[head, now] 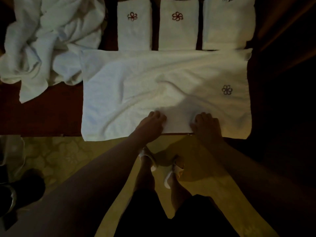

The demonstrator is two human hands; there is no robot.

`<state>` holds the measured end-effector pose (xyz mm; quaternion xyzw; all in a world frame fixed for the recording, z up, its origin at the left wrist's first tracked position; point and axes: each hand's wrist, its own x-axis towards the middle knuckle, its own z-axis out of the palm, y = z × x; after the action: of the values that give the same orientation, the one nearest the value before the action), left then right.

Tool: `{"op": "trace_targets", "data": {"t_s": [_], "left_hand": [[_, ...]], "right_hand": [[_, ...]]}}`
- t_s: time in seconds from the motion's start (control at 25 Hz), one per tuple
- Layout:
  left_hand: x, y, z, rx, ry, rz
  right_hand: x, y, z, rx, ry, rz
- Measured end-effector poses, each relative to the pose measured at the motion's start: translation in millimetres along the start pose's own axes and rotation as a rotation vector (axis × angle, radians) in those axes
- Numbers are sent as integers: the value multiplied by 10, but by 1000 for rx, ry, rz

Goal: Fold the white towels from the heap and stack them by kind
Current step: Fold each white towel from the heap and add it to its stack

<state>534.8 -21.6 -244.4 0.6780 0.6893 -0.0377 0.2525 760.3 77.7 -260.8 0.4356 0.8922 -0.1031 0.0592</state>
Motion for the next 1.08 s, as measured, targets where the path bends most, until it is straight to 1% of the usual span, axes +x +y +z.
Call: {"op": "trace_targets", "data": {"t_s": [0.04,0.12,0.2,0.28,0.36,0.4,0.6,0.68,0.76,0.84,0.92,1.0,1.08], "left_hand": [[15,65,50,-18,0,-41],[-11,152,113,-19,53,-114],[-73,185,174,20,103,-113],[-134,169,193,36,117,-74],[-184,134,199,22,117,-46],[-210,118,210,16,142,-40],[-358,208,175,-30,151,-154],[-431,280,149,-54,124,-167],[-508,307,132,-90,94,-129],[-576,295,82,-88,157,-113],[-656,300,1,-74,213,-112],[-721,288,-92,-54,233,-92],[-752,248,-164,-81,249,-77]], "right_hand": [[-40,5,19,-12,-25,-17],[-114,43,40,0,-72,-81],[-136,98,42,9,-89,-132],[-130,124,29,-5,-75,-137],[-133,111,46,-30,-39,-144],[-147,101,47,-34,-22,-149],[-284,133,-42,45,-44,-155],[-374,159,-93,105,-65,-91],[-489,201,-161,109,-105,23],[-554,237,-243,81,-172,125],[-614,261,-355,11,-197,227],[-679,227,-453,-13,-174,367],[-729,154,-571,27,-186,468]]}}
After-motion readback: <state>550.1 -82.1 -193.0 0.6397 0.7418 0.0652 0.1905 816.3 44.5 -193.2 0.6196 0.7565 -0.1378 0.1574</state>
